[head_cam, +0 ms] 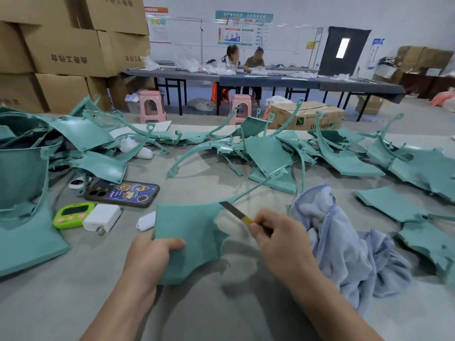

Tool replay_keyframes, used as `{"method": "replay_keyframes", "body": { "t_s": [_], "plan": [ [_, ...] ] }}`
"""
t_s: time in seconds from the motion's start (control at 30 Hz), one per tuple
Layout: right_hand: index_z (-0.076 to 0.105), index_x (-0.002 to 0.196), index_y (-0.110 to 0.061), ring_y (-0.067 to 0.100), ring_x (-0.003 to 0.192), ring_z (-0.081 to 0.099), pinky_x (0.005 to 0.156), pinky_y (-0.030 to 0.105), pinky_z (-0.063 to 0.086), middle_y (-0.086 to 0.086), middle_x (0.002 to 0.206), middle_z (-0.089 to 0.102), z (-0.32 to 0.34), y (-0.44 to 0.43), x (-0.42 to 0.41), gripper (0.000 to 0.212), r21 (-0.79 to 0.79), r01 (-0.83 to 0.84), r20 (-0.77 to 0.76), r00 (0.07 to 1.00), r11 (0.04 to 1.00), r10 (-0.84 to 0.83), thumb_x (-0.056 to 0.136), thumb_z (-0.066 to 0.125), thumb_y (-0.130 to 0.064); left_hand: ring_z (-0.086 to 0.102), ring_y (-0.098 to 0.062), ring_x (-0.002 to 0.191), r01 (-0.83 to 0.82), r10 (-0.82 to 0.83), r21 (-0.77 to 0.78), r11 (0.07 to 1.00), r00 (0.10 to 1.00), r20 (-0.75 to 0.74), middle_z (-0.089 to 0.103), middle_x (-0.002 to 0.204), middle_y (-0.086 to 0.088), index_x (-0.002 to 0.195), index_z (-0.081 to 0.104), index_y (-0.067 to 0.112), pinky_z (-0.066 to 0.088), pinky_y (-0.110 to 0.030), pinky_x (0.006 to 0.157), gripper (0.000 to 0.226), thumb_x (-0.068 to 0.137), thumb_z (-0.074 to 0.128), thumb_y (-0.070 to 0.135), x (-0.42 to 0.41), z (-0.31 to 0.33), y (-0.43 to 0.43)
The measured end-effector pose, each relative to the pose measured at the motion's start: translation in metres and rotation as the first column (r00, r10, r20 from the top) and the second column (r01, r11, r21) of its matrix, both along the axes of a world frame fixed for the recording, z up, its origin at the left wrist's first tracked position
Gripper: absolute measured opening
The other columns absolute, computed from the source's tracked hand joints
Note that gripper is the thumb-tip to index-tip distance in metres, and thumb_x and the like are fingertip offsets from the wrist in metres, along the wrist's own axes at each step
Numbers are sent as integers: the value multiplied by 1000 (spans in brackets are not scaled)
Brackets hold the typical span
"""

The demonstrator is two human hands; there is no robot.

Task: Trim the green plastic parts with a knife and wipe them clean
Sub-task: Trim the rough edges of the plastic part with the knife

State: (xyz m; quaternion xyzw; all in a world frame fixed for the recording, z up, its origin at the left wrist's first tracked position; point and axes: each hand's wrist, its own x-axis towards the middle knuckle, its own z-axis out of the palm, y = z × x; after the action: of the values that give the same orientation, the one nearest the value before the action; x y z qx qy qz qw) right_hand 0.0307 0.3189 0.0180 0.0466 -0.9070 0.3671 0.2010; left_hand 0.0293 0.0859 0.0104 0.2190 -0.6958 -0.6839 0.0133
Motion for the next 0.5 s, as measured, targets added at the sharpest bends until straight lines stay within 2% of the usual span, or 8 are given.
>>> {"method": "replay_keyframes", "body": {
  "t_s": [0.07,0.13,0.23,0.33,0.4,0.5],
  "plan": [
    [54,76,-21,12,58,51,56,25,40,-6,59,57,-2,-3,-2,22,59,-24,68,997,998,20,93,67,-25,75,-30,75,29,-29,-6,1000,1000,0,78,80,-4,92,77,15,55,-36,63,23,75,73,0,3,1,1],
    [52,77,-19,18,64,55,62,36,44,-3,61,57,-2,-5,-5,24,155,16,116,993,988,-34,96,62,-29,75,-29,75,53,-53,-19,998,999,0,79,81,-4,92,77,15,56,-35,65,24,75,73,-2,6,1,2],
    [50,82,-19,26,71,57,60,36,42,-2,68,60,3,2,-10,22,274,241,135,949,931,-285,100,52,-32,75,-30,74,52,-52,-23,998,999,6,78,80,-5,92,77,14,57,-38,66,25,74,73,-4,6,2,1],
    [50,82,-20,33,78,59,61,34,38,3,69,61,10,14,-9,19,206,409,112,893,889,-437,100,49,-27,75,-29,70,56,-56,-23,998,998,11,78,79,-5,92,76,14,57,-37,63,25,75,72,-4,6,3,1],
    [49,79,-19,31,72,57,58,36,41,2,62,57,9,12,-4,23,140,373,34,924,917,-381,99,53,-27,75,-26,65,64,-63,-21,998,998,15,78,78,-4,91,76,15,55,-33,60,25,75,71,-4,6,3,0],
    [47,74,-22,21,64,53,59,37,42,-4,60,54,3,-2,5,27,188,87,56,993,978,-99,98,60,-28,75,-26,65,76,-76,-24,997,997,17,78,78,-4,91,76,14,53,-32,59,25,76,71,-4,4,4,1]
  ]
}}
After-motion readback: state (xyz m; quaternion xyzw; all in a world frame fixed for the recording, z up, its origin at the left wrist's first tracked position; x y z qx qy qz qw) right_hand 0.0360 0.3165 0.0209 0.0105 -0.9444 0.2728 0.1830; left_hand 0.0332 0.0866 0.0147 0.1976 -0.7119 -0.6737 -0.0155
